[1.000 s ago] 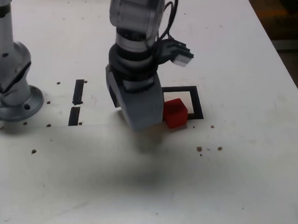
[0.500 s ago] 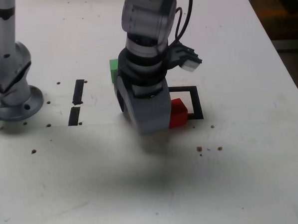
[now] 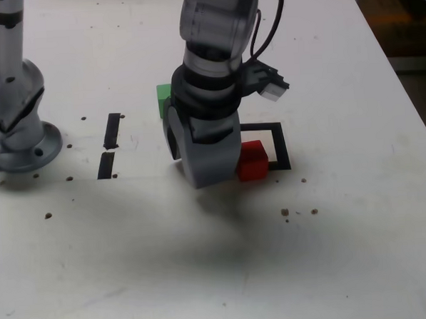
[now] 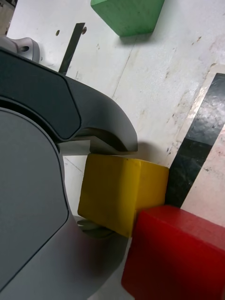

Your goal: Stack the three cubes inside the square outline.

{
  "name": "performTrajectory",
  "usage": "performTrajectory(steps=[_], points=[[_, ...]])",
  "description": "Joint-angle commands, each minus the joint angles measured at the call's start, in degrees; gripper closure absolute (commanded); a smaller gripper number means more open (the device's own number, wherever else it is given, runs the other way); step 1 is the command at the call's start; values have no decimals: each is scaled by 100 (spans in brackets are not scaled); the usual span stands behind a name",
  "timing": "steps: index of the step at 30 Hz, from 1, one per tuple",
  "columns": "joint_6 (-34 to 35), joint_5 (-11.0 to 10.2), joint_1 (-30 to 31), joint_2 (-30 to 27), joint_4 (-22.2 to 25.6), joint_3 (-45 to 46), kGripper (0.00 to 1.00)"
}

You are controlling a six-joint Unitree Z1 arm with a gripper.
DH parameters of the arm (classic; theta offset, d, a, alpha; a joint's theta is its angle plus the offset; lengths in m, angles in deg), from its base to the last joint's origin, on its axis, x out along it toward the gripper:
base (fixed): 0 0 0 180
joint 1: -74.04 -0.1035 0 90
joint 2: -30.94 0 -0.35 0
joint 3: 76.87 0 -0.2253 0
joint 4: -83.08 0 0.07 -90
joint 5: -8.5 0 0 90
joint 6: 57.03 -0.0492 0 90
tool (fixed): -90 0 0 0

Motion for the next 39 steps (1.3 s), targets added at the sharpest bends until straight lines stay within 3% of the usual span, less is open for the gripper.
performTrajectory(steps=[1, 11, 23, 33, 39], points=[[-11, 59, -35, 21, 32, -29, 86], [229, 554, -497, -240, 14, 99, 89], [637, 755, -1656, -930, 216, -141, 89], [667, 936, -2653, -372, 231, -1004, 89], [693, 930, -3196, 15, 138, -1298, 89]])
